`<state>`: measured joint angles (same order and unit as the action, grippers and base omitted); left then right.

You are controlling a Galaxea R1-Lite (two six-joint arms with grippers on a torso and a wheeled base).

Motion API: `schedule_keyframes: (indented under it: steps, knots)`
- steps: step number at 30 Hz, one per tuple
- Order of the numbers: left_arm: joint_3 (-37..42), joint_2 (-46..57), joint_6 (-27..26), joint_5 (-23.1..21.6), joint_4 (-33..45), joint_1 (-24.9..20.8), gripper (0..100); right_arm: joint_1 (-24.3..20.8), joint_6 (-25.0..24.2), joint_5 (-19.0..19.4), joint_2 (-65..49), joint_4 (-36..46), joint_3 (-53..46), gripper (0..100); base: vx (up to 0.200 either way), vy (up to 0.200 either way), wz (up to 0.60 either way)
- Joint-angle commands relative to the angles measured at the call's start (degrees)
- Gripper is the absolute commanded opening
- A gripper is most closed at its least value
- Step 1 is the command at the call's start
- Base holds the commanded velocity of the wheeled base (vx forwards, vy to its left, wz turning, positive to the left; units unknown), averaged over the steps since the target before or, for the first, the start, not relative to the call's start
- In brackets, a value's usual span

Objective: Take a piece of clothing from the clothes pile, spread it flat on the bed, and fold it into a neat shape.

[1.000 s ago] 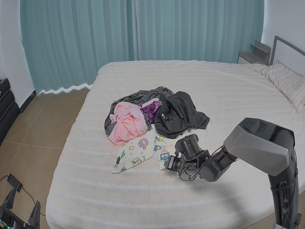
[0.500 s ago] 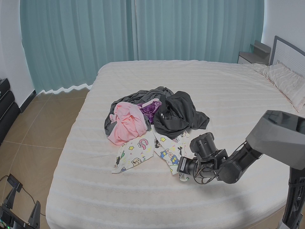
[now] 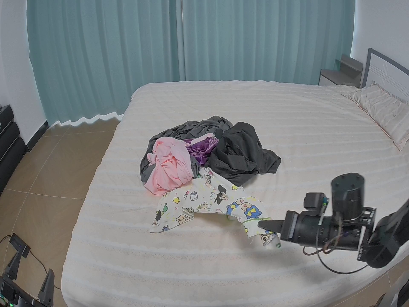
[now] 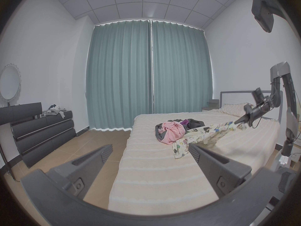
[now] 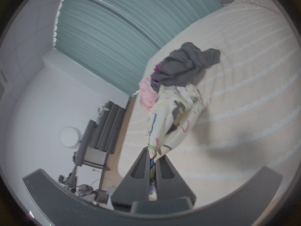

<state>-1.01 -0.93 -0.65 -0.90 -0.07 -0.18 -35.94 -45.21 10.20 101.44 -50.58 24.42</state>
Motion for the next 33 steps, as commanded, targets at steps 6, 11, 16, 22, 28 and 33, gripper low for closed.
schedule_keyframes:
  steps: [6, 11, 16, 22, 28, 33]
  knots:
    - [-10.94, -3.82, 4.51, -0.77, -4.94, -0.08, 100, -0.01, 0.48, 9.75, -28.84, -4.53, -8.16, 0, 0.000, 0.000, 0.00]
    - [-17.53, -14.81, 2.14, -11.84, -5.55, -0.26, 100, 1.05, 0.48, 9.75, -29.37, -4.53, -5.78, 0, 0.000, 0.000, 0.00]
    - [-17.45, -33.61, -2.43, -32.50, -5.38, -0.70, 100, 2.10, 0.57, 9.84, -29.63, -4.62, -3.59, 0, 0.000, 0.000, 0.00]
    - [-17.27, -54.97, -7.70, -31.09, -6.43, -9.92, 100, 1.92, 0.65, 9.92, -28.49, -4.53, -2.01, 0, 0.000, 0.000, 0.00]
    - [-17.36, -83.18, -7.62, -24.41, -23.48, -20.47, 100, 2.01, 0.65, 10.27, -27.35, -4.53, -2.62, 0, 0.000, 0.000, 0.00]
    - [-17.71, -98.30, 1.00, -18.26, -40.00, -26.27, 100, 2.10, 0.65, 10.27, -26.12, -4.62, -2.62, 0, 0.000, 0.000, 0.00]
